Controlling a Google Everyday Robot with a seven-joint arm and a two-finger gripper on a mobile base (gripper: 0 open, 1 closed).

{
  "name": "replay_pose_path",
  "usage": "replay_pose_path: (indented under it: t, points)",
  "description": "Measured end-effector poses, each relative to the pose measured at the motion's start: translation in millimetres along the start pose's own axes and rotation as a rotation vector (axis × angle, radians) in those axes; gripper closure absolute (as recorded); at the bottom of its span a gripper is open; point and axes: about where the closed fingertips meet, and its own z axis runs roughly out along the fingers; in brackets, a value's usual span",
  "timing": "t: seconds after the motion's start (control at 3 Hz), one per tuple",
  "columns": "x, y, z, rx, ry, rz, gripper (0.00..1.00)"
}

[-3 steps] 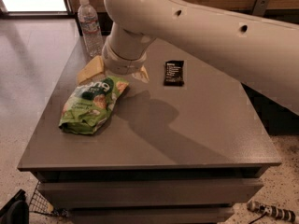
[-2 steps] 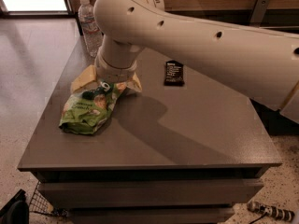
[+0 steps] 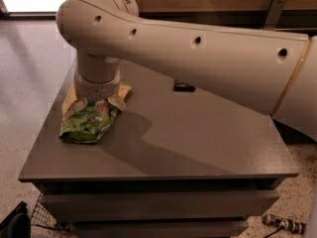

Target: Pick green rice chip bag

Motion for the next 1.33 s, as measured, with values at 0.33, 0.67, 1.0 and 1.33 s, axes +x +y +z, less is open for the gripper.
replay_pose_path:
  t: [0.33, 0.67, 1.0, 1.33]
  points:
    - [1.5, 3.2, -0.2, 0.005, 0.004, -0.008, 0.47]
    - [2.2, 3.7, -0.8, 0.007, 0.003, -0.01, 0.78]
    - [2.1, 3.9, -1.8, 0.007, 0.003, -0.011, 0.99]
    - [0.3, 3.7, -2.9, -0.013, -0.007, -0.018, 1.0]
